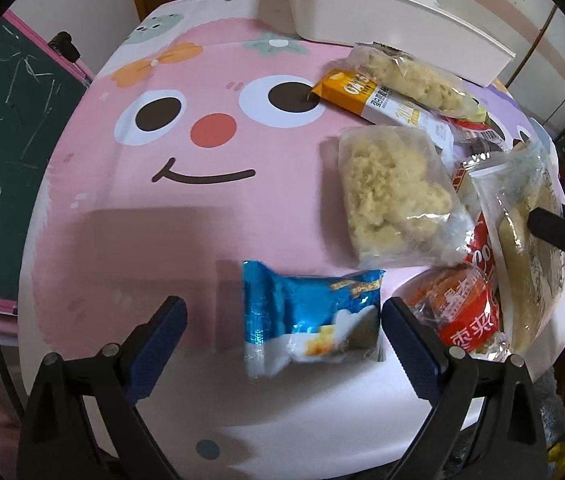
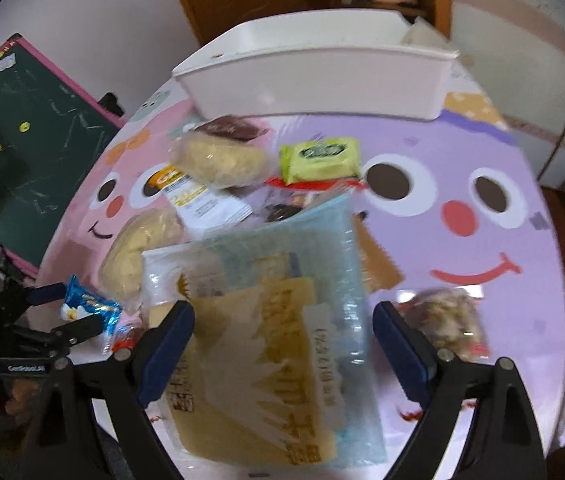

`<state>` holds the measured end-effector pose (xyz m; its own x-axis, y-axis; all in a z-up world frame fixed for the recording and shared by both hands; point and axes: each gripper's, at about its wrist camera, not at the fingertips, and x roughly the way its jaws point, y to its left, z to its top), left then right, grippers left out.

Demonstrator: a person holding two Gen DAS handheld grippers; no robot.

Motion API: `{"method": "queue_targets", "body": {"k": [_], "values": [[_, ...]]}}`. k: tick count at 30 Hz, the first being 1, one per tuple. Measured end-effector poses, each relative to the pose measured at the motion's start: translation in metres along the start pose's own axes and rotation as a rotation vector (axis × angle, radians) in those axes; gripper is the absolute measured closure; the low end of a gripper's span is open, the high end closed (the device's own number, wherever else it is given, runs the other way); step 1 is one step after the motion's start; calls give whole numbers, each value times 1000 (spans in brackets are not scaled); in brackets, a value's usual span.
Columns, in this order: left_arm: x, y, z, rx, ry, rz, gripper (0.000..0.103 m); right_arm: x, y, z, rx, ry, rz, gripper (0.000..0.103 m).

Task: Organize snacks
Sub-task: 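Grasp the blue snack packet with left gripper while right grasps the large clear bread bag, then lift both packets over the white basket and release them inside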

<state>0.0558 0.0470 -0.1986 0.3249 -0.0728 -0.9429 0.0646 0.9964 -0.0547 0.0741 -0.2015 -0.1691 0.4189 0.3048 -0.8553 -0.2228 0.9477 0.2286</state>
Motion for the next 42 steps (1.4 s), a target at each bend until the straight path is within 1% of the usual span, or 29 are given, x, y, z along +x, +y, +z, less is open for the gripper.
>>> {"method": "queue_targets", "body": {"k": [2,4,5,6,7,8,9,10,11,13,14,17,19,30,33,37,38,42], "values": [[4,1,0,3,20,-9,13,3,1,0,1,5,22,12],[3,0,-1,13,10,-1,21,2,2,0,-9,-5,35,22],[2,-2,-2,20,4,-3,35,0,2,0,-10,-13,50,34],[-1,-4,-2,27,-4,-10,50,-3,2,0,-11,-18,62,43],[-3,-6,-2,33,-7,-18,56,-6,2,1,-10,-29,68,47],[-4,-7,-3,39,-11,-18,63,-10,3,0,-9,-40,74,58],[-4,-9,-3,42,-14,-13,63,-13,3,0,-7,-54,79,68],[-5,-10,-3,40,-16,-12,64,-17,4,0,-4,-65,83,72],[-6,-9,-3,36,-23,-11,67,-20,5,1,0,-72,82,78],[-9,-9,-3,30,-38,0,68,-26,9,0,-7,-88,66,87],[-11,-9,-3,26,-45,8,70,-30,13,-1,-21,-107,45,98],[-19,-7,-6,15,-73,9,71,-41,20,-1,-34,-132,29,101],[-26,-5,-5,12,-104,16,71,-50,25,0,-46,-157,9,101],[-93,-6,6,44,-269,-4,73,-110,55,10,-108,-316,-89,101],[-112,-8,16,61,-295,10,73,-129,61,20,-123,-359,-112,101],[-142,-17,33,113,-366,31,73,-153,70,38,-150,-420,-160,101],[-150,-19,38,123,-384,26,73,-157,71,43,-147,-427,-165,101],[-177,-32,75,162,-427,38,73,-177,70,66,-139,-476,-187,101]]}}
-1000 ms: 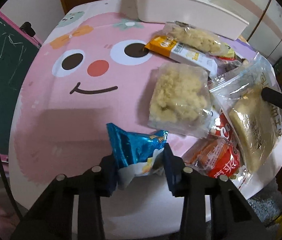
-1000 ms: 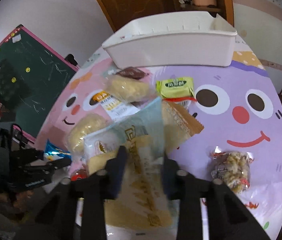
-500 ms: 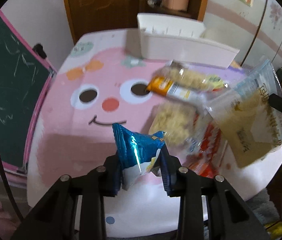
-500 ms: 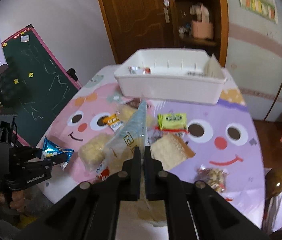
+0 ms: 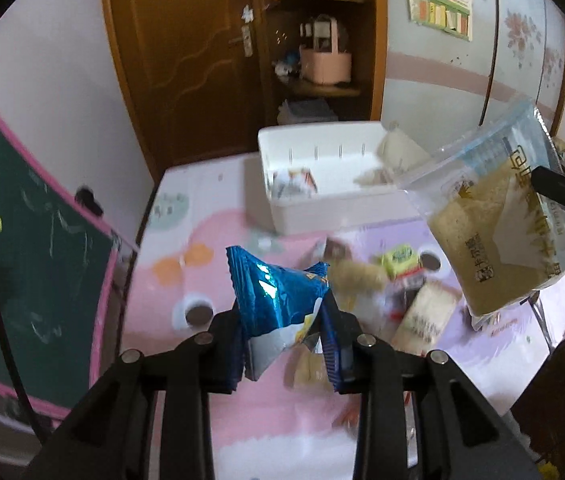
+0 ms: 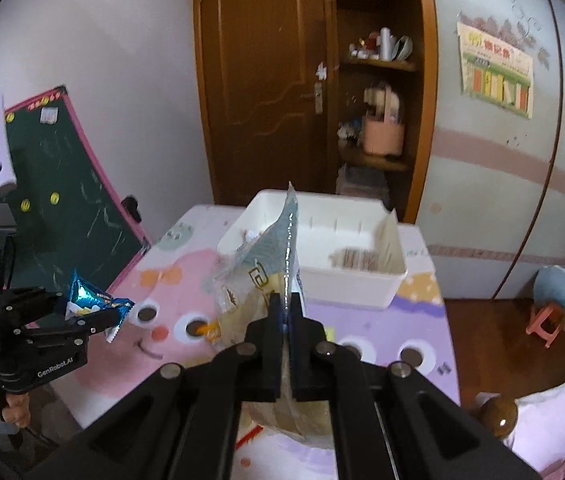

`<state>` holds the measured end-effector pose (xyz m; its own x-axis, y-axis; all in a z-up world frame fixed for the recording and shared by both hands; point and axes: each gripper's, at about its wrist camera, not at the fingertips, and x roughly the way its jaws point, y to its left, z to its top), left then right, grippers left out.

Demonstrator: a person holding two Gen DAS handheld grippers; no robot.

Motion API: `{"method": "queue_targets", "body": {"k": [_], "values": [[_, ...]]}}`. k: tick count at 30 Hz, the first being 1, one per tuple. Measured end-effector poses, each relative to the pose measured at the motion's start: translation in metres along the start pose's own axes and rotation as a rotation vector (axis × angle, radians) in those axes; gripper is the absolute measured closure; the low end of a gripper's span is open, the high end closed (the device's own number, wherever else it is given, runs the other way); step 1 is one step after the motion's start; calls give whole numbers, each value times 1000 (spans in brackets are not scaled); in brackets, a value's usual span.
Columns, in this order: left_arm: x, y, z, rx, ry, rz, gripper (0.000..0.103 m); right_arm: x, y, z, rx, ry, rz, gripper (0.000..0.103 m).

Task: Organize snacks
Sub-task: 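Lift both packets over the white basket and release them inside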

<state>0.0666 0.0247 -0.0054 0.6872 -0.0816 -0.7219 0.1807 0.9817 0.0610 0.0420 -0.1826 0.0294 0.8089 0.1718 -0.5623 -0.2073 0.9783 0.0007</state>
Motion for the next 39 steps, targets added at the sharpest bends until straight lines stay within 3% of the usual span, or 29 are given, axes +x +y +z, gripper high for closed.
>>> {"method": "queue_targets", "body": {"k": [7,15,19,27,35,39], "values": [[-32,-14,83,57,-173,16,73,-12,-17,64,-48,-105,-94,101],[-22,-25,157,78,-231,28,73,-2,-43,132,-26,-179,-119,101],[10,-30,192,82,-210,60,73,22,-54,161,-1,-178,-125,101],[93,-30,236,23,-137,26,73,91,-59,186,-8,-134,-148,101],[167,-42,238,33,-69,22,73,164,-59,182,8,-30,-119,101],[194,-49,230,65,-50,59,68,196,-60,172,20,44,-96,99]]}}
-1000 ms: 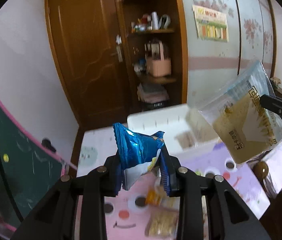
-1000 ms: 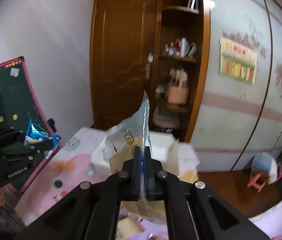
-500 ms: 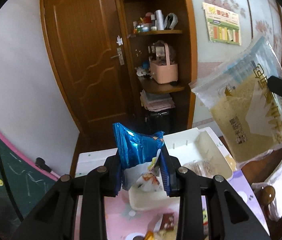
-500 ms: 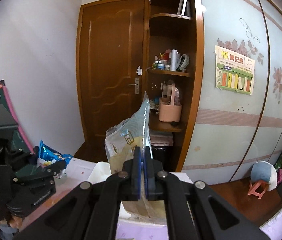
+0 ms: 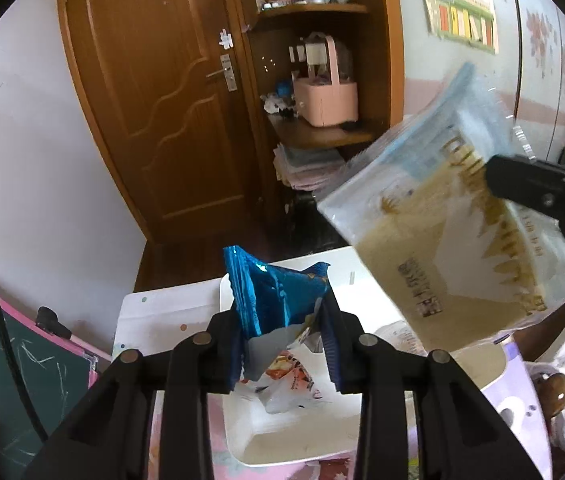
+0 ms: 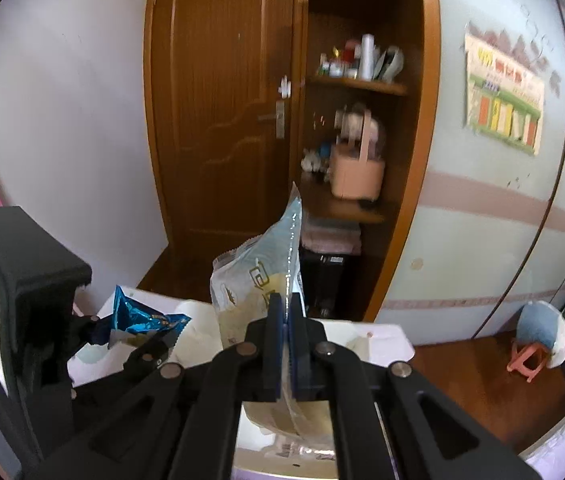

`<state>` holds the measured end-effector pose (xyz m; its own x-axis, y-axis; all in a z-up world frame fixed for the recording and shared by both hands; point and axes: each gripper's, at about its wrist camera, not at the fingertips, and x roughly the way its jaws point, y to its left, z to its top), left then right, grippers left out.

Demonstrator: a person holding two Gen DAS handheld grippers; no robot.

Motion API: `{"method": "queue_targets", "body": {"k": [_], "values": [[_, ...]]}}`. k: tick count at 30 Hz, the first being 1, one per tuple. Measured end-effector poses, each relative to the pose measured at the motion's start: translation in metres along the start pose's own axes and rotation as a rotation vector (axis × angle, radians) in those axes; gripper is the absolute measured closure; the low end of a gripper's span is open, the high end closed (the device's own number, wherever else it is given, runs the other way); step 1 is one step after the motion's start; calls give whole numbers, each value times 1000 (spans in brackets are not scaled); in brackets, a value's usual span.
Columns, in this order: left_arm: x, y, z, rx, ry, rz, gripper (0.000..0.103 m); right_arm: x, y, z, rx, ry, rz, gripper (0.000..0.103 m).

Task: Organize snacks
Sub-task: 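Lift both packets over the white basket and release them inside, then pull both grippers back from the basket toward the remaining snacks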

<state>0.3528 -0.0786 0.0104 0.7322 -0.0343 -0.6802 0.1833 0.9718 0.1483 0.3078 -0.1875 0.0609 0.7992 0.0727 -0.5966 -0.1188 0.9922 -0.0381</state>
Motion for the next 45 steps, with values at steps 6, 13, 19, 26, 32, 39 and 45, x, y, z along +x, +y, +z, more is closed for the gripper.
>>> {"method": "queue_targets", "body": {"k": [6,13,19,26,32,39,45], "values": [[12,1,-14,11,-21,62,6,32,-4,-16,13,102,26,90],[8,6,-21,42,2,53,6,21,-11,-26,43,102,18,58],[-20,13,-26,23,0,40,6,2,-15,-25,60,102,12,58],[-64,24,-30,-12,-20,30,6,-39,-13,-30,50,91,-8,58],[-116,33,-47,-15,-43,-1,6,-89,-5,-46,16,76,-24,58],[-186,36,-72,4,-94,-60,5,-148,1,-70,-14,68,-15,58],[-233,34,-91,36,-126,-100,3,-191,0,-93,-9,62,27,50]]}}
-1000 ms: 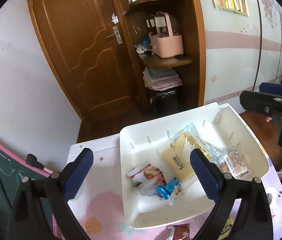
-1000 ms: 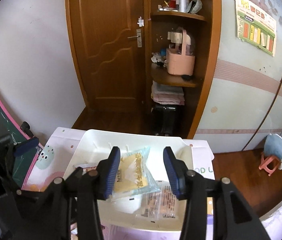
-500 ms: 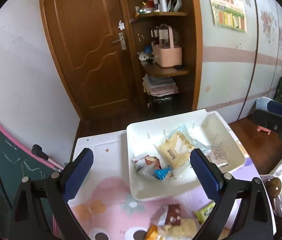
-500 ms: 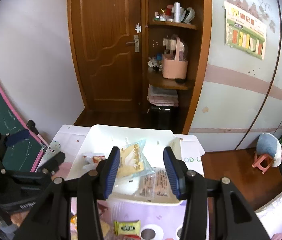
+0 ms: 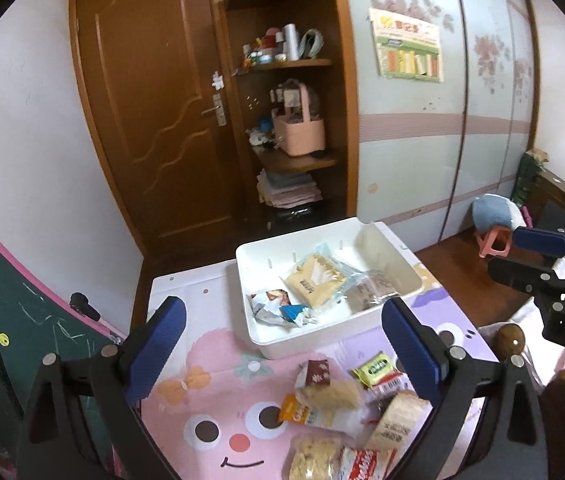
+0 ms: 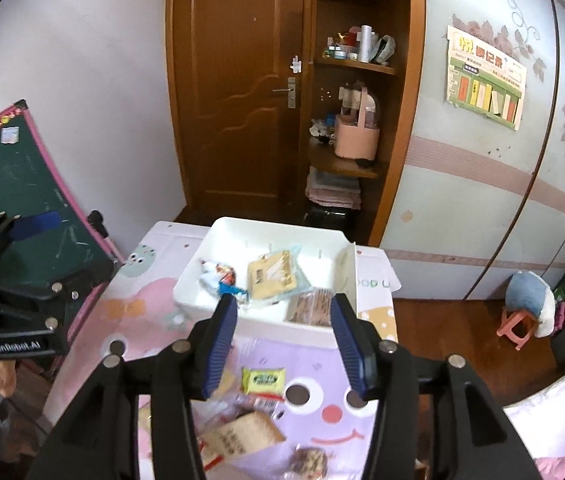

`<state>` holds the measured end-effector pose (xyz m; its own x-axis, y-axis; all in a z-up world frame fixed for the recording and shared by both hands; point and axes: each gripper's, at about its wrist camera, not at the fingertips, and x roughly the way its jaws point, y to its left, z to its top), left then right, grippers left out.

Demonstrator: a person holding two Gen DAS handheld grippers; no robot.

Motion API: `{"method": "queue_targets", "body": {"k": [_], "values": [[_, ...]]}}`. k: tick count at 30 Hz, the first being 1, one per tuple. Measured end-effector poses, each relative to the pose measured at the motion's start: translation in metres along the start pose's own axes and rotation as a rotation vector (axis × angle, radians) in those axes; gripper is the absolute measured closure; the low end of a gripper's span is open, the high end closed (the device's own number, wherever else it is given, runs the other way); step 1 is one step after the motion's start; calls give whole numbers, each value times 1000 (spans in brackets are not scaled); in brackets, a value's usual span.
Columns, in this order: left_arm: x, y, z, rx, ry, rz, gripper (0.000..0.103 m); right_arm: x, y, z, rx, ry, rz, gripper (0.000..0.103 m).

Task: Organize snacks
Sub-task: 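Pull both grippers back from the basket toward the remaining snacks, then grasp the yellow puffed-snack bag with left gripper while right grasps the nut bag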

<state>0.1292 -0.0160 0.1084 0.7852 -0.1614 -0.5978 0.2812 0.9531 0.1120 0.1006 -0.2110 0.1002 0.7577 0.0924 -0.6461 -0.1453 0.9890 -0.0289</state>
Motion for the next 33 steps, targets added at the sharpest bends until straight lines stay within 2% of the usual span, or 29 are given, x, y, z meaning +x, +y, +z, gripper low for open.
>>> {"method": "queue_targets", "body": {"k": [4,8,13,19,24,29,33], "values": [[-20,-3,-13,8,-5,-12,1,-18,-2,-21,10,-5,2,47],[-27,0,-34,-13,28,-29,1,-21,-7,-43,32,17,-9,47],[-23,2,-68,3,36,-17,1,-10,-14,-79,48,49,-73,47],[11,0,-120,-36,109,-9,1,22,-30,-123,119,151,-82,47],[37,0,-156,-69,154,26,1,49,-42,-157,182,221,-108,47],[72,2,-188,-107,258,30,1,79,-55,-185,267,302,-79,47],[95,-3,-210,-113,339,19,1,104,-57,-205,290,375,-73,47]]}}
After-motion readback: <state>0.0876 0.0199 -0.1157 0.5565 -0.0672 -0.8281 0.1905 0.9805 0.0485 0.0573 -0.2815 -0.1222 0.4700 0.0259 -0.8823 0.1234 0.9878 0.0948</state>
